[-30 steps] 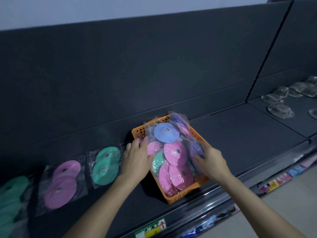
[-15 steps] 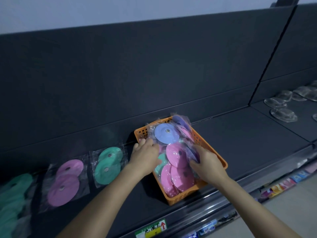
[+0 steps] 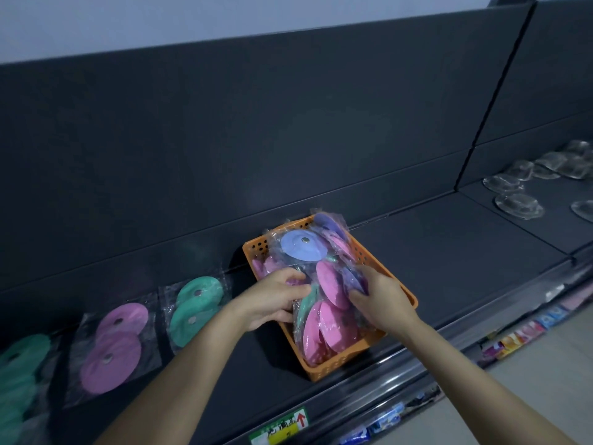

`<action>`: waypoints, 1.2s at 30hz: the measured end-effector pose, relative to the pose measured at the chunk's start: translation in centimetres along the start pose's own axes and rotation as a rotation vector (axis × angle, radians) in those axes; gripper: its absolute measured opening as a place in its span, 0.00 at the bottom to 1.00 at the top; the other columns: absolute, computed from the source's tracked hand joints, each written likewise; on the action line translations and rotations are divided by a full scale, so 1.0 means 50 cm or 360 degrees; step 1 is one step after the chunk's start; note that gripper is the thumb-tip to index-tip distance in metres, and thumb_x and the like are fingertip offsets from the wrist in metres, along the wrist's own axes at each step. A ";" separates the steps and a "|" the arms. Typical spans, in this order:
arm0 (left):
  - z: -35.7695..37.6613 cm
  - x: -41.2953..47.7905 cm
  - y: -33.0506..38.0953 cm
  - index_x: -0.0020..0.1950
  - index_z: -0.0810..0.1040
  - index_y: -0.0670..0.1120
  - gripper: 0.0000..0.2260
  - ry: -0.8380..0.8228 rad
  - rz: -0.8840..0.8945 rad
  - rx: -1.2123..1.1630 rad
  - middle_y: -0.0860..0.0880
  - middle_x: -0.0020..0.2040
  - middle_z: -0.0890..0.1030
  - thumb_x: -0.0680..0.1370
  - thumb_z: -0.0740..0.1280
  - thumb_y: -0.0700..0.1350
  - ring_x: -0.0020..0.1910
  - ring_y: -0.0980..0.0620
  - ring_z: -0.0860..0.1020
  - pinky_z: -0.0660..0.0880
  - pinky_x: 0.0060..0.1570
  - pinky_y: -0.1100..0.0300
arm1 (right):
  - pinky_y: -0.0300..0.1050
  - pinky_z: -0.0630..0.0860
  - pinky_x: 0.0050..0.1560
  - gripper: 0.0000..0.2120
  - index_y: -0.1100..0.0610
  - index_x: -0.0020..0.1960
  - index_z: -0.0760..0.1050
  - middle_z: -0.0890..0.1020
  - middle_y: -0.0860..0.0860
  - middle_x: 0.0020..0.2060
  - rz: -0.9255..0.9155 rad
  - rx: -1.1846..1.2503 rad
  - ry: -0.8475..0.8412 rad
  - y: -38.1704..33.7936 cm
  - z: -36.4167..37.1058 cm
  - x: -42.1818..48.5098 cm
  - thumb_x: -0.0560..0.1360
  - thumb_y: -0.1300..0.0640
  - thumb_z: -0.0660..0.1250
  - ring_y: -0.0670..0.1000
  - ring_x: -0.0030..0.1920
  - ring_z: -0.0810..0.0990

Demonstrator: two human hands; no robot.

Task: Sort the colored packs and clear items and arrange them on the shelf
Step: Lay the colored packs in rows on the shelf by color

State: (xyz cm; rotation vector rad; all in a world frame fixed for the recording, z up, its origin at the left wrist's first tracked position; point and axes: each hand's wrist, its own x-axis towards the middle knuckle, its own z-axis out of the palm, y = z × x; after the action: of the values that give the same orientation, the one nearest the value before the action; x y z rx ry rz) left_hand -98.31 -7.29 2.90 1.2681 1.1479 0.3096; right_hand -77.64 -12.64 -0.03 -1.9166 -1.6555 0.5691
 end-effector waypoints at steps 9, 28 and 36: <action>0.019 0.008 -0.011 0.37 0.67 0.49 0.12 0.0049 0.0121 0.0543 0.53 0.34 0.65 0.78 0.64 0.46 0.30 0.60 0.66 0.70 0.32 0.67 | 0.48 0.73 0.34 0.04 0.56 0.46 0.74 0.78 0.50 0.34 -0.0002 0.0042 0.0011 -0.001 -0.002 -0.003 0.72 0.58 0.61 0.51 0.34 0.77; -0.060 -0.022 0.050 0.40 0.74 0.36 0.14 0.1252 0.1056 0.0418 0.39 0.35 0.74 0.79 0.61 0.46 0.34 0.55 0.68 0.67 0.34 0.51 | 0.43 0.73 0.30 0.07 0.59 0.43 0.78 0.79 0.52 0.34 0.0345 0.1336 0.0305 -0.051 -0.043 0.016 0.72 0.66 0.62 0.50 0.34 0.77; -0.071 -0.035 0.010 0.44 0.76 0.39 0.03 0.1101 0.0679 -0.0376 0.48 0.37 0.78 0.75 0.63 0.37 0.38 0.51 0.76 0.72 0.36 0.55 | 0.48 0.78 0.37 0.06 0.60 0.45 0.80 0.84 0.60 0.41 0.0360 0.1980 0.0111 -0.068 -0.046 0.025 0.74 0.66 0.64 0.57 0.39 0.83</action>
State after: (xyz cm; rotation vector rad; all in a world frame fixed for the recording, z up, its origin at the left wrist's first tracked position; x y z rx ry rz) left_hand -101.79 -6.35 4.66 1.2154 1.3458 1.2395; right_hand -78.58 -11.36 3.96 -1.1189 -0.6609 1.2206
